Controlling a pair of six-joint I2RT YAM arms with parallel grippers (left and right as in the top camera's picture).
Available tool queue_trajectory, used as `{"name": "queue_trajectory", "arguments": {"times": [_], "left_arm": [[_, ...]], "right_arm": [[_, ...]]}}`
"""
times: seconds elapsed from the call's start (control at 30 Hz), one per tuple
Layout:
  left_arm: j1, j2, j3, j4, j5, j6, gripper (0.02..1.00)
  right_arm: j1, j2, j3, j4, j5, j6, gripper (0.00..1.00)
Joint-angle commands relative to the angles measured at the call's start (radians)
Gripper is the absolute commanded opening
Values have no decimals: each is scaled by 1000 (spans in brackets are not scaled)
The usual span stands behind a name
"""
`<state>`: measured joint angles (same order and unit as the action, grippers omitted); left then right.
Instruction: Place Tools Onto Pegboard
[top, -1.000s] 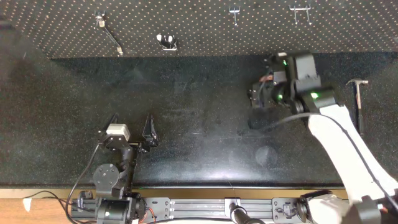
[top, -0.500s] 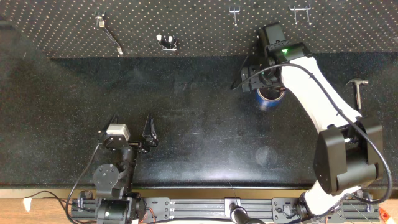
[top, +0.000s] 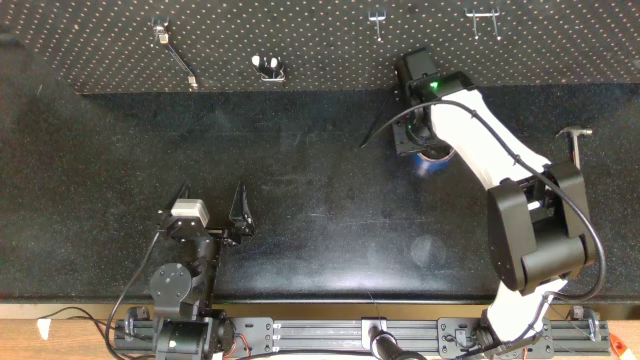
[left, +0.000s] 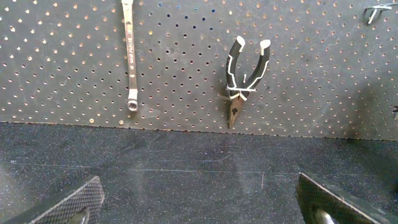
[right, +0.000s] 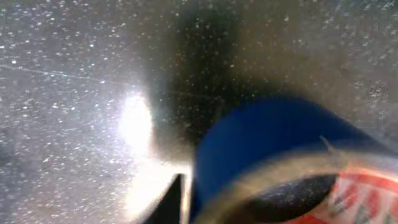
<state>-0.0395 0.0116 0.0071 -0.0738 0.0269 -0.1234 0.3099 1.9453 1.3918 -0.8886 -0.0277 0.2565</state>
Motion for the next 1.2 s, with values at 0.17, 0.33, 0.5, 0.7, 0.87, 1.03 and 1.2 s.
{"name": "queue_trajectory", "arguments": {"times": [0.17,0.33,0.5,0.7,0.87,1.03,1.2], "left_arm": [[-3,-7,-2,-6,0,9,996],[-3,-7,-2,-6,0,9,996],[-3,-7,-2,-6,0,9,996],[-3,-7,-2,-6,0,9,996],[-3,-7,-2,-6,0,9,996],[-3,-7,-2,-6,0,9,996],[-3,-7,-2,-6,0,9,996]], "right_arm": [[60,-271,21,388,-51,5,75],[152,-416,21,511,55,5,75],[172,-403,21,535,69,5,75],[212,-392,21,508,82,5,75],[214,-327,21,524,187,5,75],[211,-271,21,591,231,-2,77],[211,-230,21,642,229,-52,757]]}}
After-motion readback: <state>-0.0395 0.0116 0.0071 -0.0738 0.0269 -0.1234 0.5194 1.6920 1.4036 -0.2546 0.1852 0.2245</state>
